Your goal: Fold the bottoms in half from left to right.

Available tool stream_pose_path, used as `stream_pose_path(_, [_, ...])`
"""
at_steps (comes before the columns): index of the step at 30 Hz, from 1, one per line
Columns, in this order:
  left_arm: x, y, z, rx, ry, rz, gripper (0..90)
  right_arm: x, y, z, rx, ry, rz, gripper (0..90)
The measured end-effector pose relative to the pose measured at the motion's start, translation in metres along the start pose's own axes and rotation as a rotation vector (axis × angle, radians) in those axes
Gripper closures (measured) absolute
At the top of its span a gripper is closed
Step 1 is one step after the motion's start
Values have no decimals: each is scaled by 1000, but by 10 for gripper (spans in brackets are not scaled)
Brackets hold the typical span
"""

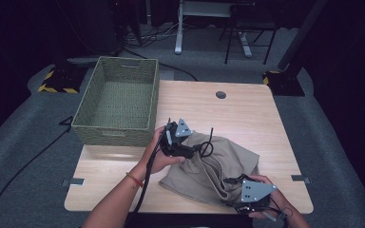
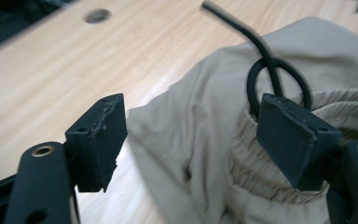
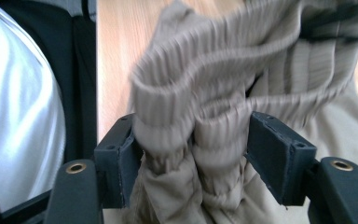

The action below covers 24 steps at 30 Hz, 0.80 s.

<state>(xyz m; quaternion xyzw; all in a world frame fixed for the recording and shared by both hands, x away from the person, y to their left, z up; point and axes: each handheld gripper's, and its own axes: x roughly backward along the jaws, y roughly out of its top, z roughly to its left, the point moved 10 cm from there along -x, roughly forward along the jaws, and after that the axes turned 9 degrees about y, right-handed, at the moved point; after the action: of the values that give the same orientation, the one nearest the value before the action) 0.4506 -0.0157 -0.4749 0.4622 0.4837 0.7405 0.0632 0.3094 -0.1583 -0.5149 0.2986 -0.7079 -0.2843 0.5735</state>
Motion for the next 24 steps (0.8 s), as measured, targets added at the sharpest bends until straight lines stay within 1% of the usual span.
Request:
stream_pose_path(1, [-2, -2, -1, -11, -10, 17, 257, 2, 3, 4, 2, 18, -18, 362])
stream_pose_path(2, [-3, -6, -5, -29, -46, 27, 288, 3, 4, 6, 3, 30, -26, 361])
stream_pose_path(3, [-3, -9, -9, -42, -82, 36, 337, 5, 5, 8, 6, 38, -31, 355])
stream_pose_path(4, [-2, -14, -13, -68, -101, 49, 344, 5, 4, 9, 3, 42, -28, 353])
stream_pose_path(6, [4, -24, -22, -117, -152, 69, 350, 6, 2, 9, -20, 56, -34, 349])
stream_pose_path(7, [5, -29, -26, -139, -168, 81, 350, 8, 1, 9, -37, 59, -42, 347])
stream_pose_path(8, [6, -35, -32, -160, -180, 95, 350, 10, 1, 7, -56, 51, -51, 346])
stream_pose_path(9, [7, -42, -39, -191, -200, 111, 349, 12, 2, 4, -72, 48, -70, 346])
stream_pose_path(10, [8, -48, -46, -232, -206, 127, 348, 15, 3, 3, -92, 52, -93, 346])
stream_pose_path(11, [8, -54, -52, -261, -203, 128, 343, 18, 5, 1, -114, 52, -113, 346])
stream_pose_path(12, [8, -58, -57, -277, -200, 133, 328, 22, 6, -1, -130, 51, -130, 348])
stream_pose_path(13, [7, -62, -62, -284, -203, 133, 321, 24, 7, -3, -144, 49, -145, 349])
stream_pose_path(14, [7, -65, -65, -290, -192, 132, 326, 27, 7, -6, -164, 40, -152, 350])
stream_pose_path(15, [6, -68, -69, -300, -193, 127, 335, 28, 7, -8, -175, 34, -159, 350])
stream_pose_path(16, [6, -73, -73, -308, -211, 139, 370, 30, 8, -8, -180, 35, -165, 352])
stream_pose_path(17, [3, -78, -75, -313, -196, 143, 422, 32, 8, -9, -183, 33, -169, 356])
stream_pose_path(18, [1, -82, -77, -316, -192, 146, 423, 34, 8, -11, -191, 24, -174, 356])
stream_pose_path(19, [0, -87, -80, -322, -198, 147, 432, 37, 8, -14, -199, 16, -183, 361])
stream_pose_path(20, [-2, -90, -81, -334, -189, 148, 451, 41, 8, -16, -205, 7, -192, 370])
stream_pose_path(21, [-4, -93, -82, -334, -175, 151, 468, 45, 8, -20, -225, -6, -206, 374])
stream_pose_path(23, [-6, -95, -83, -322, -183, 143, 488, 52, 7, -29, -268, -40, -228, 388])
stream_pose_path(24, [-6, -96, -83, -321, -181, 142, 498, 54, 6, -34, -288, -58, -237, 401])
